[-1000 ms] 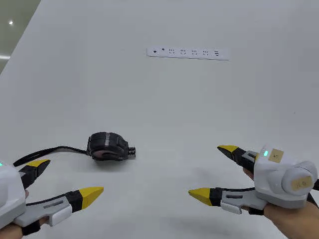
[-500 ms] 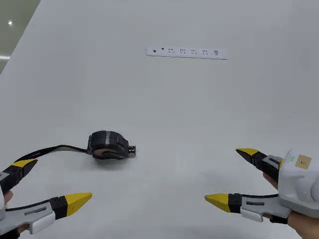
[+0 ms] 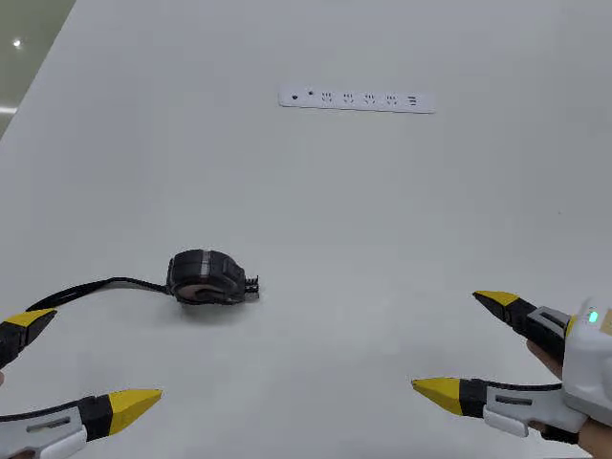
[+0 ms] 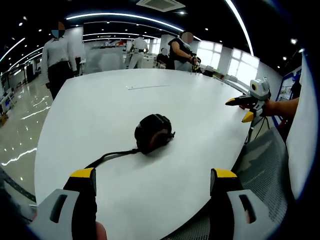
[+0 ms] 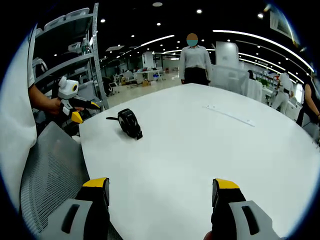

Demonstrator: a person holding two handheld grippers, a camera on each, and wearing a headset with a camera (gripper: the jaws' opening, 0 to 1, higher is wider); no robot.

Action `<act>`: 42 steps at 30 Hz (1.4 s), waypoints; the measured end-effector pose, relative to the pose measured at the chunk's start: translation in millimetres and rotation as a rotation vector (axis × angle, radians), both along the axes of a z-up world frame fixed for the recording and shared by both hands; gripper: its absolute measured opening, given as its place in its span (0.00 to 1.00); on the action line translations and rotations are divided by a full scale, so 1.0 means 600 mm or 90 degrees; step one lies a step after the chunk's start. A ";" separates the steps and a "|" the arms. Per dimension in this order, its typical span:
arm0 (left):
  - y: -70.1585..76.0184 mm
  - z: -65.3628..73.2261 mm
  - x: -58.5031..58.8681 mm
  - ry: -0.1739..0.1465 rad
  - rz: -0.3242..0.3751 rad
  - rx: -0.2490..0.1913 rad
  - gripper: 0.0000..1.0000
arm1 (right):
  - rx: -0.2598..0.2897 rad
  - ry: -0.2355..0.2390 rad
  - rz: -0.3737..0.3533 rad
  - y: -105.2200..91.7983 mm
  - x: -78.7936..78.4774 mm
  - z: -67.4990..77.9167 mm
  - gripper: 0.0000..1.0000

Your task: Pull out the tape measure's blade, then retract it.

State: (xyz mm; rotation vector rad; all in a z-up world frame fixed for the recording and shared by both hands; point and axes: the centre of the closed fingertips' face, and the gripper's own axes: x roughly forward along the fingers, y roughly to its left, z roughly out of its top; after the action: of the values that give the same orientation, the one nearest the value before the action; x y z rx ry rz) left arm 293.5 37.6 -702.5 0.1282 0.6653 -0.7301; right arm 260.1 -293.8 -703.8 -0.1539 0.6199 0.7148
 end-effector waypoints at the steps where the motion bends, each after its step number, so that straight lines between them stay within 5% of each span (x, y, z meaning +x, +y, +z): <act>1: 0.000 0.002 0.000 -0.001 0.000 -0.004 0.93 | -0.002 -0.001 -0.001 -0.001 -0.001 0.000 0.85; 13: 0.002 0.005 0.003 -0.013 0.000 -0.004 0.99 | -0.001 -0.001 -0.005 -0.001 -0.008 -0.001 0.85; 26: 0.007 0.013 0.009 -0.036 0.004 -0.002 0.92 | -0.003 0.001 -0.003 -0.002 -0.009 -0.002 0.86; 30: 0.000 0.010 0.001 -0.013 -0.001 -0.015 0.90 | -0.003 0.003 -0.001 -0.001 -0.009 -0.005 0.86; 32: 0.002 0.013 0.003 -0.031 -0.002 -0.011 0.88 | -0.002 0.003 -0.002 -0.001 -0.009 -0.005 0.86; 42: 0.004 0.012 0.006 -0.025 0.008 -0.014 0.92 | -0.002 0.004 -0.002 -0.003 -0.011 -0.006 0.86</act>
State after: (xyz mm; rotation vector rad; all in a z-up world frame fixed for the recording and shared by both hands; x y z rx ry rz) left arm 296.8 40.0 -695.5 0.1177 0.6197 -0.7206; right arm 253.8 -295.3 -707.5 -0.1530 0.6267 0.7114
